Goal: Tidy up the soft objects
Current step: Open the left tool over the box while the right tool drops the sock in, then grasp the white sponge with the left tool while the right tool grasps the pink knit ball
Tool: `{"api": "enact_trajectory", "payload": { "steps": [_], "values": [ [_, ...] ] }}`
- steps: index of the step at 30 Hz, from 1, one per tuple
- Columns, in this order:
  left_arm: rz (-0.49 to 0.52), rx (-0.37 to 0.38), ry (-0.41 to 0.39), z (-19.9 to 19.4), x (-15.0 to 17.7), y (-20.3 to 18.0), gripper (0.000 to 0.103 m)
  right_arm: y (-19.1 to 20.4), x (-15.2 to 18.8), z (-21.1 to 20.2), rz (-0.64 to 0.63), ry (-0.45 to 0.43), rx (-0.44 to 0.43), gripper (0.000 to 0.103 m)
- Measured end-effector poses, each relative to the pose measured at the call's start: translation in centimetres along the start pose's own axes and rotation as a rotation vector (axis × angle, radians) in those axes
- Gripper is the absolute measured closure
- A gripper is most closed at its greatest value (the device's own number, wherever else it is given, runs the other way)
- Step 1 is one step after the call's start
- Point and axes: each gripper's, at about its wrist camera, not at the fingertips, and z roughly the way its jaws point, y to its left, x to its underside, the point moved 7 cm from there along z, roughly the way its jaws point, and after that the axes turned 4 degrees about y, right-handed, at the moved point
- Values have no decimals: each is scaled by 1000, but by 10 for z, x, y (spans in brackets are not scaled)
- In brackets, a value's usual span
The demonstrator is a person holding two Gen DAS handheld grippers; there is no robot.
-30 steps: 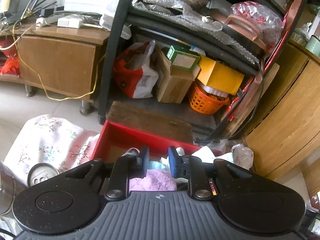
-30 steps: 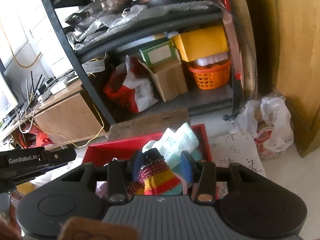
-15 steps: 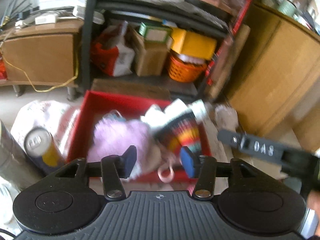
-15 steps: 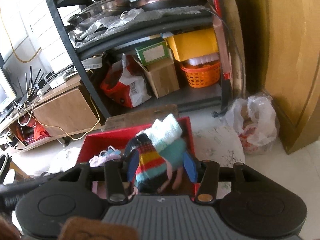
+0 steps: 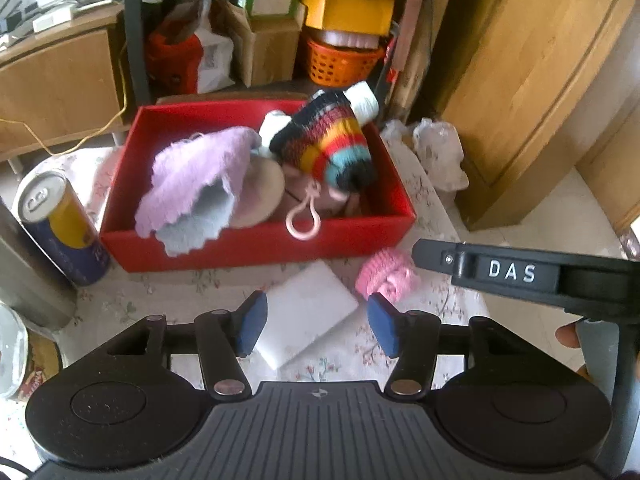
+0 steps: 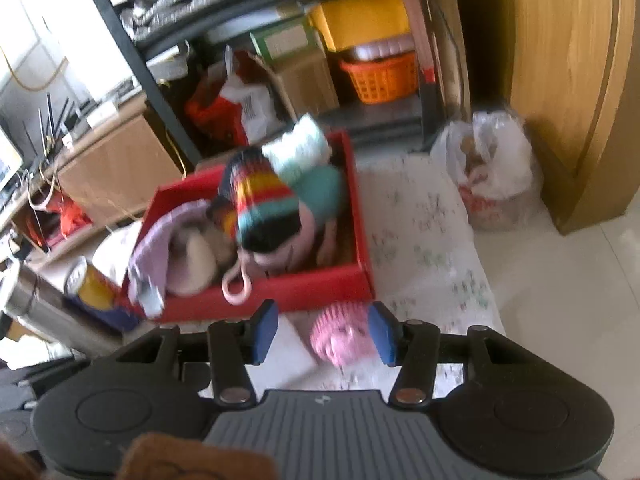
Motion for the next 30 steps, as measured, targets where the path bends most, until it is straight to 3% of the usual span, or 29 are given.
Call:
{"api": "enact_trajectory", "payload": {
  "steps": [20, 25, 27, 30],
  "values": [
    [86, -43, 29, 11, 19, -11, 38, -14, 35, -12, -8, 30, 21, 81],
    [115, -47, 64, 25, 22, -15, 35, -24, 38, -10, -12, 43, 35, 81],
    [147, -42, 88, 33, 26, -19, 29, -29, 40, -9, -12, 52, 40, 80],
    [199, -19, 127, 50, 27, -23, 26, -35, 41, -9, -5, 56, 40, 74]
  ]
}}
